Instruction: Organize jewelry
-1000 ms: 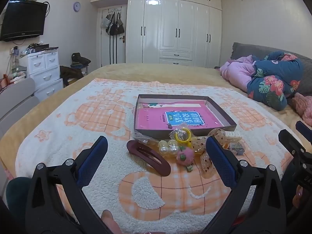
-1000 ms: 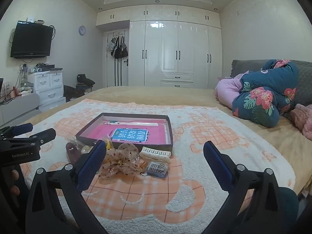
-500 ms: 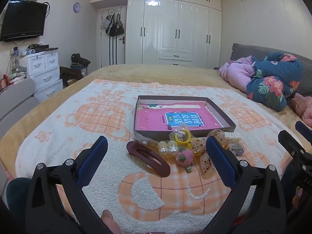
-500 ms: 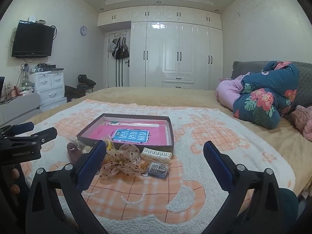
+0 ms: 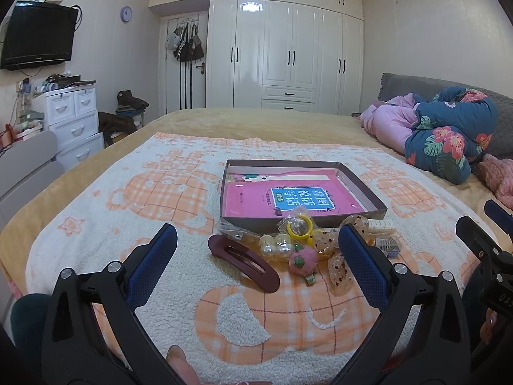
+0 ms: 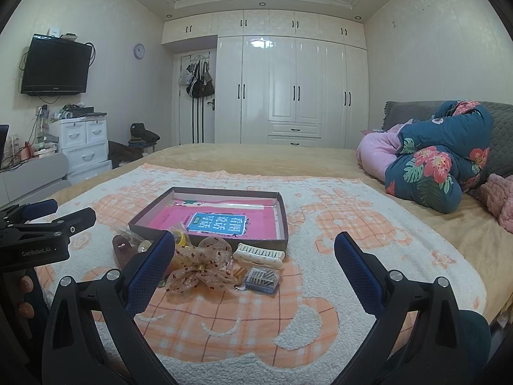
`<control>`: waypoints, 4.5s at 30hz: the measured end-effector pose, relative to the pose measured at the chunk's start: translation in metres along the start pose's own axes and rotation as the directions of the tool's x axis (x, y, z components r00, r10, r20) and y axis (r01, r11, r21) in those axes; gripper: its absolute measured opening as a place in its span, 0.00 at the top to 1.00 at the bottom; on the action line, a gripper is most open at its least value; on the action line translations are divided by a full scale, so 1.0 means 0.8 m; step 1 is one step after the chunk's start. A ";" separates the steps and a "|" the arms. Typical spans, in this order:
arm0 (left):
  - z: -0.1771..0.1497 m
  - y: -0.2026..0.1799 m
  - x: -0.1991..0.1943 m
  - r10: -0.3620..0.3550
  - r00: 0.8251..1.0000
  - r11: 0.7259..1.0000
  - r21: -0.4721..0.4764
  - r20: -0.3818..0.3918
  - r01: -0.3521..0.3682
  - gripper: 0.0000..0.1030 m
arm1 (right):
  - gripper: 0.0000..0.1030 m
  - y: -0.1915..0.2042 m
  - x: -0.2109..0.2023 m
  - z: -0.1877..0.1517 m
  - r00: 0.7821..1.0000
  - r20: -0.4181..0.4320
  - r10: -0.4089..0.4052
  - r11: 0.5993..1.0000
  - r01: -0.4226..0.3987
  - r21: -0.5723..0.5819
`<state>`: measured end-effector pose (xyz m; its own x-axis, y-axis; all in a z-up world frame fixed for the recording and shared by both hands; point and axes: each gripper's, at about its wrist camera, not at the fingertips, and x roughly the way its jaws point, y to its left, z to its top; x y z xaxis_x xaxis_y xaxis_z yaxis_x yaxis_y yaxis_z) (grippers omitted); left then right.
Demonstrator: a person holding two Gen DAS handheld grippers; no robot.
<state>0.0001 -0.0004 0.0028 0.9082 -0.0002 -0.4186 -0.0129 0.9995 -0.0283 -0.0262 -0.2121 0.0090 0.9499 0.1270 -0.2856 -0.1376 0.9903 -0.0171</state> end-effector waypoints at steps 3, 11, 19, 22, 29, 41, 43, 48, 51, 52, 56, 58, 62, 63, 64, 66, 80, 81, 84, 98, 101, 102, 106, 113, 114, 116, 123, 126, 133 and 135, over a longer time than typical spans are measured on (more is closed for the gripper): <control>0.000 0.000 0.000 0.000 1.000 1.000 0.000 0.001 0.000 0.10 | 0.06 -0.001 -0.001 0.000 1.000 -0.003 0.001 1.000 -0.001 0.005; 0.000 0.000 -0.001 -0.001 1.000 1.000 -0.001 0.004 0.001 0.10 | 0.06 -0.001 0.001 -0.002 1.000 0.002 0.003 1.000 -0.003 -0.004; 0.004 0.001 -0.001 -0.002 1.000 1.000 0.000 0.006 0.002 0.10 | 0.06 -0.001 0.000 -0.001 1.000 0.003 0.003 1.000 -0.003 -0.004; 0.004 0.001 -0.001 -0.004 1.000 1.000 0.000 0.007 0.004 0.10 | 0.06 -0.001 0.000 -0.001 1.000 0.004 0.002 1.000 -0.002 -0.004; 0.011 -0.001 -0.004 -0.003 1.000 1.000 0.001 0.009 0.003 0.10 | 0.06 -0.002 -0.002 0.000 1.000 0.003 0.003 1.000 -0.003 -0.004; 0.012 -0.001 -0.005 -0.002 1.000 1.000 0.001 0.010 0.002 0.10 | 0.06 -0.002 -0.003 0.001 1.000 0.008 0.008 1.000 -0.008 -0.007; 0.014 -0.001 -0.005 -0.002 1.000 1.000 0.001 0.009 0.002 0.10 | 0.06 -0.002 -0.004 0.002 1.000 0.007 0.012 1.000 -0.012 -0.008; 0.017 0.001 -0.004 -0.003 1.000 1.000 -0.004 0.006 0.003 0.10 | 0.06 0.000 -0.002 0.002 1.000 0.001 0.023 1.000 -0.023 -0.010; 0.016 0.004 -0.003 -0.007 1.000 1.000 -0.012 0.004 0.007 0.10 | 0.06 0.004 0.005 0.001 0.999 -0.013 0.041 0.999 -0.041 -0.018; 0.015 0.007 -0.003 -0.010 1.000 1.000 -0.017 0.003 0.010 0.10 | 0.06 0.005 0.007 0.001 0.999 -0.019 0.049 0.999 -0.050 -0.022; 0.010 0.020 0.004 -0.016 1.000 0.999 -0.045 -0.011 0.015 0.10 | 0.06 0.014 0.015 0.000 0.996 -0.039 0.075 0.996 -0.077 -0.039; 0.009 0.028 0.010 -0.008 1.000 0.998 -0.060 -0.024 0.007 0.10 | 0.06 0.019 0.022 0.001 0.994 -0.053 0.098 0.994 -0.100 -0.047; 0.006 0.045 0.023 0.009 0.998 0.995 -0.094 -0.055 -0.014 0.10 | 0.06 0.034 0.038 0.001 0.985 -0.091 0.145 0.986 -0.151 -0.070; 0.006 0.048 0.024 0.013 0.998 0.995 -0.100 -0.061 -0.019 0.10 | 0.06 0.039 0.044 0.001 0.981 -0.106 0.161 0.983 -0.169 -0.078; 0.006 0.053 0.028 0.015 0.997 0.994 -0.110 -0.070 -0.023 0.10 | 0.06 0.041 0.048 0.000 0.978 -0.117 0.174 0.980 -0.184 -0.080; 0.005 0.061 0.033 0.012 0.997 0.992 -0.126 -0.082 -0.022 0.10 | 0.06 0.049 0.058 -0.001 0.971 -0.138 0.193 0.974 -0.207 -0.095; 0.001 0.087 0.099 -0.160 0.962 0.966 -0.235 -0.220 0.107 0.10 | 0.06 0.058 0.141 -0.005 0.933 -0.274 0.234 0.966 -0.256 -0.046; 0.001 0.085 0.104 -0.161 0.960 0.966 -0.234 -0.229 0.107 0.11 | 0.06 0.058 0.149 -0.007 0.929 -0.286 0.235 0.966 -0.256 -0.035; 0.002 0.079 0.123 -0.171 0.950 0.967 -0.227 -0.262 0.112 0.14 | 0.06 0.052 0.165 -0.012 0.918 -0.316 0.238 0.967 -0.253 -0.006; 0.002 0.084 0.174 -0.222 0.918 0.945 -0.306 -0.328 0.119 0.49 | 0.41 0.060 0.210 -0.037 0.881 -0.409 0.239 0.964 -0.265 -0.008; 0.004 0.085 0.175 -0.230 0.918 0.941 -0.316 -0.324 0.124 0.65 | 0.62 0.058 0.209 -0.040 0.887 -0.399 0.234 0.964 -0.263 -0.019; 0.004 0.086 0.176 -0.231 0.917 0.939 -0.320 -0.325 0.124 0.70 | 0.67 0.058 0.209 -0.041 0.888 -0.396 0.236 0.964 -0.265 -0.019; 0.005 0.085 0.174 -0.234 0.919 0.937 -0.326 -0.316 0.127 0.71 | 0.76 0.057 0.204 -0.038 0.894 -0.375 0.244 0.961 -0.276 -0.032; 0.014 0.082 0.158 -0.214 0.936 0.943 -0.308 -0.279 0.123 0.73 | 0.83 0.052 0.193 -0.036 0.899 -0.355 0.255 0.957 -0.287 -0.039; 0.017 0.082 0.155 -0.216 0.939 0.943 -0.308 -0.269 0.128 0.73 | 0.83 0.050 0.191 -0.035 0.900 -0.351 0.258 0.957 -0.289 -0.037; 0.023 0.079 0.148 -0.211 0.944 0.946 -0.296 -0.252 0.133 0.73 | 0.84 0.047 0.187 -0.033 0.902 -0.341 0.264 0.956 -0.291 -0.031; 0.049 0.064 0.139 -0.223 0.953 0.949 -0.271 -0.206 0.163 0.73 | 0.84 0.032 0.173 -0.014 0.919 -0.285 0.272 0.958 -0.286 -0.007; 0.058 0.054 0.140 -0.225 0.956 0.952 -0.252 -0.189 0.174 0.73 | 0.84 0.022 0.169 -0.005 0.930 -0.255 0.265 0.961 -0.275 -0.003; 0.074 0.042 0.155 -0.226 0.961 0.954 -0.234 -0.162 0.186 0.73 | 0.84 -0.007 0.171 0.016 0.952 -0.203 0.231 0.973 -0.230 0.027; 0.077 0.041 0.160 -0.229 0.961 0.953 -0.235 -0.157 0.188 0.73 | 0.84 -0.016 0.175 0.021 0.956 -0.195 0.219 0.976 -0.216 0.037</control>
<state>0.1417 0.0343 0.0041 0.8100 -0.2335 -0.5379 0.0603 0.9456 -0.3196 0.1132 -0.2061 -0.0146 0.8232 0.3279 -0.4635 -0.3293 0.9408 0.0807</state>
